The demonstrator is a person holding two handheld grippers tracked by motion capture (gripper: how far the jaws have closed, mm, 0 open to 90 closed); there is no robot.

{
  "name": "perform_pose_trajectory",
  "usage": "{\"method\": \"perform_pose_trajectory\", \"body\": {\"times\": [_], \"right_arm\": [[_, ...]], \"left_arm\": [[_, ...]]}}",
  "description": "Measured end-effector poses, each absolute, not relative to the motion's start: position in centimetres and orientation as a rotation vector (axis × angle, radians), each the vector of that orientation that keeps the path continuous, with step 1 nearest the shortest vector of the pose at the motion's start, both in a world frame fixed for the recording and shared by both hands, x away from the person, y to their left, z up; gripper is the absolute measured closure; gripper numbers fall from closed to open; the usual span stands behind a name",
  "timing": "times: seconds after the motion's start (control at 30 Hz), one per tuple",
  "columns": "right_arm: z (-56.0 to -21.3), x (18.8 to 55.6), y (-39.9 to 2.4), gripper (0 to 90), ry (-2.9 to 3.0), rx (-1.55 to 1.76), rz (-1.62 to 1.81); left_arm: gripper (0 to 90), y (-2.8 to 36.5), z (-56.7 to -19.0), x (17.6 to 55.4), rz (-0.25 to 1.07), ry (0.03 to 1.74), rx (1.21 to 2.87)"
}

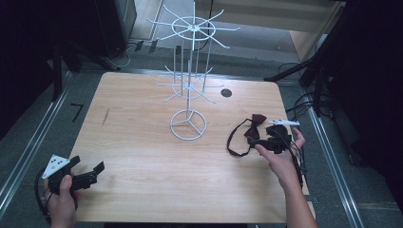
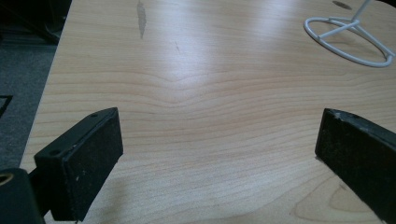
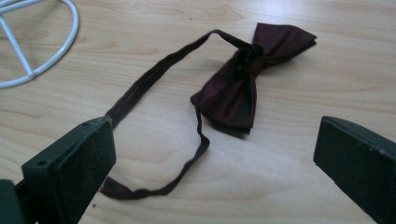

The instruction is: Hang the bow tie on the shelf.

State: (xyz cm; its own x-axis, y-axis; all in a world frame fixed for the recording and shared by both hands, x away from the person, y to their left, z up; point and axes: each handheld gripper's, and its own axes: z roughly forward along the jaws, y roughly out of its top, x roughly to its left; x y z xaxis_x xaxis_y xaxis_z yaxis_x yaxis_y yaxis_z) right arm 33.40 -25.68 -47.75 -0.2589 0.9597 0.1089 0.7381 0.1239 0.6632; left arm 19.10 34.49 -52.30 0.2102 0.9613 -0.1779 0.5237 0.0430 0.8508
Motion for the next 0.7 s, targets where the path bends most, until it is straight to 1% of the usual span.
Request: {"method": "perform_pose_trajectory", "body": {"times": [0.3,0.47,0.7], "right_arm": [[-47.7,35.9,-24.2,0.0,2.081,1.7,0.86],[-48.3,37.5,-23.1,0.0,2.125,1.726,0.836],[-49.0,38.8,-22.1,0.0,2.13,1.759,0.796]], "left_arm": [[1.5,34.5,-52.3,19.1,0.626,1.428,1.603],[1.5,34.5,-52.3,19.1,0.623,1.427,1.604],[1.5,34.5,-52.3,19.1,0.623,1.425,1.603]]}}
